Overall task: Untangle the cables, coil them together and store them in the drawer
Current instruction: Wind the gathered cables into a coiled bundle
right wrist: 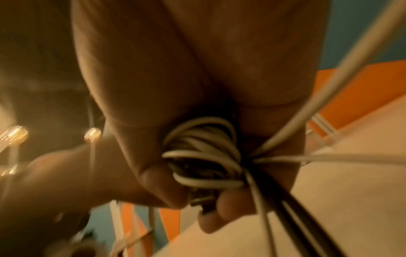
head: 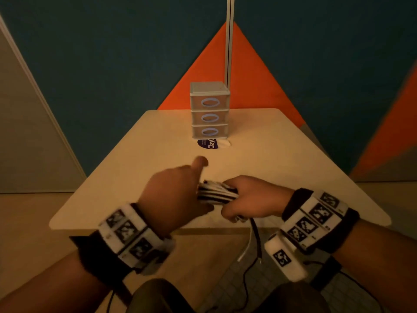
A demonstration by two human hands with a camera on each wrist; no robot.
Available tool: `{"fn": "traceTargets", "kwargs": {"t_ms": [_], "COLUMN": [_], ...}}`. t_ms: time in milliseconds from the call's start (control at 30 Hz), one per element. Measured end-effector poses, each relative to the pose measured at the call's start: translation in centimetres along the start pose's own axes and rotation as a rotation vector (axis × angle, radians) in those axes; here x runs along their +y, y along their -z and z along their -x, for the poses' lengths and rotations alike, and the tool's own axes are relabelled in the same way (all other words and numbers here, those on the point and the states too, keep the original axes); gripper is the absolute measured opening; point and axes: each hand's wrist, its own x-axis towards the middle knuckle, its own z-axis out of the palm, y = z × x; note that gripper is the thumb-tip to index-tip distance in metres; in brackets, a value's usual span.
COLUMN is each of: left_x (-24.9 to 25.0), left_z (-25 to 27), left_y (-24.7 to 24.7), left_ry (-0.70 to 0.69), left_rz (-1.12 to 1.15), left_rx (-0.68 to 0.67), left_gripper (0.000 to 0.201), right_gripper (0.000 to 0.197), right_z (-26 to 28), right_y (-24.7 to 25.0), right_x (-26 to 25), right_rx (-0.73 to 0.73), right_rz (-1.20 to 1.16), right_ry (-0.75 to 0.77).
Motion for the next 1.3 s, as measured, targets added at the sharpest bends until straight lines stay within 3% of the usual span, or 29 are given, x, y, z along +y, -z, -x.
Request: {"fn": "traceTargets", "kwargs": {"t_ms": [67, 133, 200, 333, 467, 633, 867, 967, 1067, 1200, 1300], "left_x": [-1.8, -3.0, -2.8, -1.3, -0.4, 0.1, -0.1, -0.4, -0.5, -0.6, -1.2], "left_z": [0.1, 0.1, -0.1, -0.4, 0.0, -0.1, -0.6, -0.8, -1.1, -1.0, -0.9], "left_y": [0.6, 0.2, -0.5, -1.9, -1.1, -0.2, -0.7, -0.2, 0.4, 0.4, 0.2], "left_ry": [0.025, 0.003, -0.095, -0.445, -0.470, -0.445, -0.360, -0.328, -0.253, -0.182, -0.202], "left_rz": [0.172, 0.499, 0.847, 1.232, 1.460, 1.424, 1.382, 1.464, 1.629, 1.744, 1.513], "left_rx": [-0.001, -0.055, -0.115, -0.268, -0.259, -0.176, 0.093, 0.162, 0.178, 0.091, 0.061], "left_gripper": [0.097, 0.096, 0.078, 0.027, 0.036, 0.045, 0.025, 0.015, 0.007, 0.002, 0.008], "right_gripper": [0.017, 0.020, 0.023, 0.032, 0.035, 0.050, 0.033, 0.019, 0.016, 0.031, 0.033], "right_z": [0.4, 0.8, 1.0, 1.4, 1.3, 1.3, 1.2, 1.3, 1.3, 1.3, 1.4], "right_y": [1.1, 1.5, 1.2, -0.2, -0.9, -0.5, -1.2, -1.3, -2.1, -2.2, -1.7], "right_x": [0.3, 0.2, -0.4, -1.9, -2.5, -2.8, -2.6, -1.4, -0.2, 0.8, 1.8], "right_rx": [0.020, 0.022, -0.025, -0.166, -0.263, -0.341, -0.245, -0.252, -0.317, -0.300, -0.262], "right_rz": [-0.137, -0.330, -0.471, -0.628, -0.706, -0.653, -0.683, -0.548, -0.487, -0.433, -0.367], "right_ry": [0.012, 0.058, 0.137, 0.301, 0.333, 0.387, 0.354, 0.292, 0.248, 0.199, 0.163]}}
